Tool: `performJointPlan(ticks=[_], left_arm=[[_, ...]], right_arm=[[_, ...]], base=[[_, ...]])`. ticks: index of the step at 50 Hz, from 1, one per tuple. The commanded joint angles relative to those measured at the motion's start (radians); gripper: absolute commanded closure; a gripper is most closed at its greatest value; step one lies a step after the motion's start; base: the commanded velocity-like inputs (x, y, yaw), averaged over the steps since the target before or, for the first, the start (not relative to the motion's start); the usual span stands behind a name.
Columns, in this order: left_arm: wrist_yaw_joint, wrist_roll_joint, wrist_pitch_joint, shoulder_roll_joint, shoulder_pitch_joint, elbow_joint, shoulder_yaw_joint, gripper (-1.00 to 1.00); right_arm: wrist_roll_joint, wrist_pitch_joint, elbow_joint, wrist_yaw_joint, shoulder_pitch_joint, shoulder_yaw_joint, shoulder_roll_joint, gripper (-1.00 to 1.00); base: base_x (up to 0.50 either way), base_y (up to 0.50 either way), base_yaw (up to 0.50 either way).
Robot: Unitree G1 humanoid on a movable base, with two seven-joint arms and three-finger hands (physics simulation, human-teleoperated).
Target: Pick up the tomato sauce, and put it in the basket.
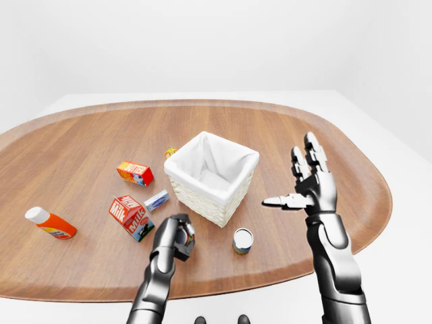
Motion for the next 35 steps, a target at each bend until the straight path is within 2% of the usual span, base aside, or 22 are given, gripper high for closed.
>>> performJointPlan(ticks=[1, 35], left_arm=[[-0.036, 0.009, 0.062, -0.008, 0.061, -0.194, -0.004, 1.0], [-0.172, 0.105, 0.062, -0.022, 0.173, -0.625, -0.058, 1.0]], right_arm=[[0.0, 0.0, 0.001, -0.001, 0.0, 0.0, -0.001, -1.0], [-0.003, 0.0, -0.007, 0.001, 0.006, 0.003, 0.002, -1.0]], base=[[0.0, 0.0, 0.0], [0.0, 0.0, 0.0]])
